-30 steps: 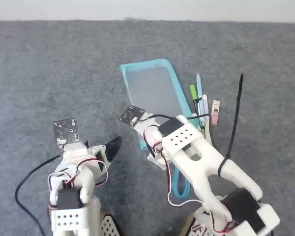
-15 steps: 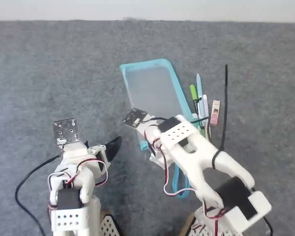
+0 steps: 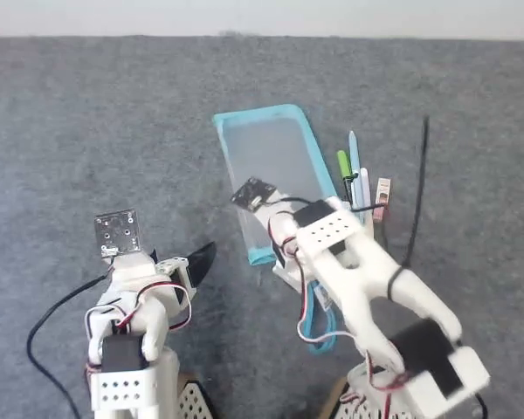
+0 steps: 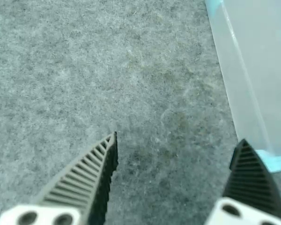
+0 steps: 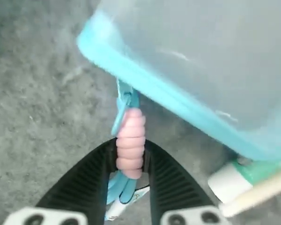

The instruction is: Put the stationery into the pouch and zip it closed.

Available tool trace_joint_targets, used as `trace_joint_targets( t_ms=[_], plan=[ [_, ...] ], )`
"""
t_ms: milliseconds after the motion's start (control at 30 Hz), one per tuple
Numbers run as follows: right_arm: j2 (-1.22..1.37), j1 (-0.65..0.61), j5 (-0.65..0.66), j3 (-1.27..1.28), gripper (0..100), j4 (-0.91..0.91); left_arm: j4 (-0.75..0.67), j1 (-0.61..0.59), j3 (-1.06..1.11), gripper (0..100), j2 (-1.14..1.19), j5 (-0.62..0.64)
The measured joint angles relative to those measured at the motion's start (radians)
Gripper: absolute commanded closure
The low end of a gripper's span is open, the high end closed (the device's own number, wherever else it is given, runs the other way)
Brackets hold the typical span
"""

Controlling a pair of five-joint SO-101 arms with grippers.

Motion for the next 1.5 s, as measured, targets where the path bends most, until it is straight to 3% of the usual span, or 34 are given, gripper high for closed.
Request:
trace_joint_targets(
  t_ms=[400, 633, 1100, 1233, 1500],
  plan=[
    [-0.476, 0.008, -0.083, 0.002, 99.1, 0.041, 0.0, 0.0, 0.0, 64, 0.0, 0.0],
    [-0.626, -0.115, -0.084, 0.055, 99.1, 0.035, 0.0, 0.0, 0.0, 64, 0.0, 0.0],
    [-0.864, -0.12, -0.092, 0.282, 99.2, -0.097, -0.002, 0.046, 0.0, 64, 0.0, 0.0],
    [-0.868, -0.126, -0.092, 0.282, 99.2, -0.097, -0.1, 0.121, 0.0, 64, 0.0, 0.0],
    [-0.868, -0.129, -0.092, 0.282, 99.2, -0.097, -0.311, 0.141, -0.04, 64, 0.0, -0.009]
  ],
)
